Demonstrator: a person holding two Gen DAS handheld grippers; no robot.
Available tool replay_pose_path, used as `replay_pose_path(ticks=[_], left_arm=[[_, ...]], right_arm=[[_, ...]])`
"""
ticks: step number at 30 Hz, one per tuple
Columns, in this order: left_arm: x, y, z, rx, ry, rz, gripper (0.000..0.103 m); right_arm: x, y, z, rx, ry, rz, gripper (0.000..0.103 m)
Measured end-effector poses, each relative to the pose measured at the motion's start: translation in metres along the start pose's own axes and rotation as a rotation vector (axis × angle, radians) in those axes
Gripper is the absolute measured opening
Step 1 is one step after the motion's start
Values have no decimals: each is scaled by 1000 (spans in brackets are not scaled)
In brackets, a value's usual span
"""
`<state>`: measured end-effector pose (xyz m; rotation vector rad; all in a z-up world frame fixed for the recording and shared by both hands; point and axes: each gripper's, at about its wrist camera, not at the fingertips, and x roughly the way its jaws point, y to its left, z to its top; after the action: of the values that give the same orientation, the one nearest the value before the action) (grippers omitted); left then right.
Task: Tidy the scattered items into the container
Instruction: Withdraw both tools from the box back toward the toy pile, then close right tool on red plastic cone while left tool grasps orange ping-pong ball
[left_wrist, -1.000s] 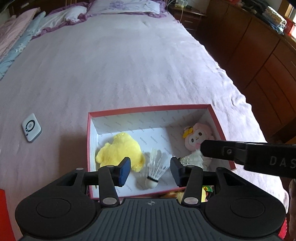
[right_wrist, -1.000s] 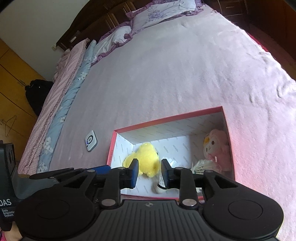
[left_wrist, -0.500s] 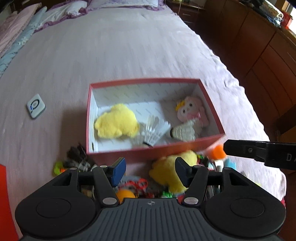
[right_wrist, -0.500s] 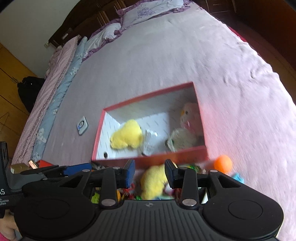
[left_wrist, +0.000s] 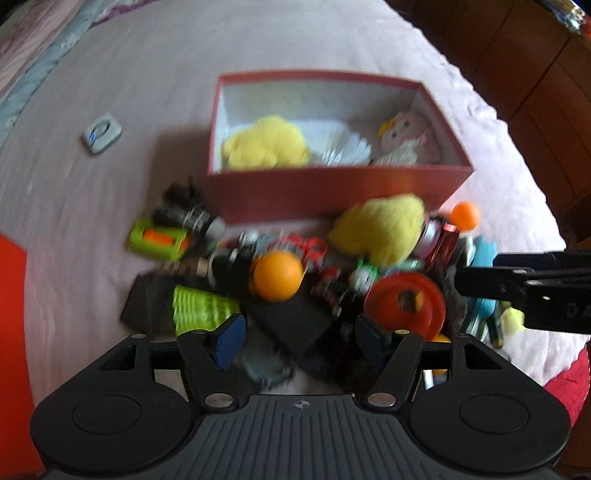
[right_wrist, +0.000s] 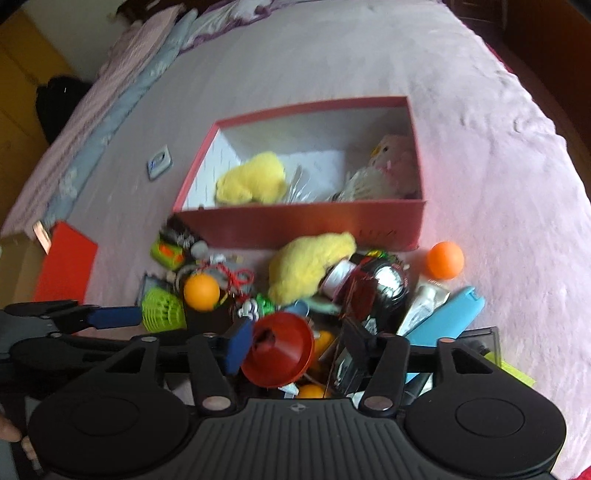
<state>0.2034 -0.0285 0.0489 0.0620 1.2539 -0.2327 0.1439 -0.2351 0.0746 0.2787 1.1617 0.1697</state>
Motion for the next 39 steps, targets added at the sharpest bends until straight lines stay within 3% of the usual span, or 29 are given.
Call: replay_pose_path(ticks=[4,22,24,26,29,39], left_arm=[[2,9,-17,-30,16,3,66],[11,31,-16,-37,-15,10,66],[12,31,-17,-41,-13,9,66],[13,31,-18,-44,-13,9,66],[15,27,-15,-43,-20,-1,66],[39,8,16,-3,-78,6,65]], right_arm=[[15,16,-9,-70,7,-44,77],[73,60,-29,-362,-49,-200,77],[76,67,-33,-409,-50,-214,75],[78,70,-36,-434,-43,-214,62],[80,71,-39,-443,-24,-203,52],[55,53,-35,-321,-71,-150,50]])
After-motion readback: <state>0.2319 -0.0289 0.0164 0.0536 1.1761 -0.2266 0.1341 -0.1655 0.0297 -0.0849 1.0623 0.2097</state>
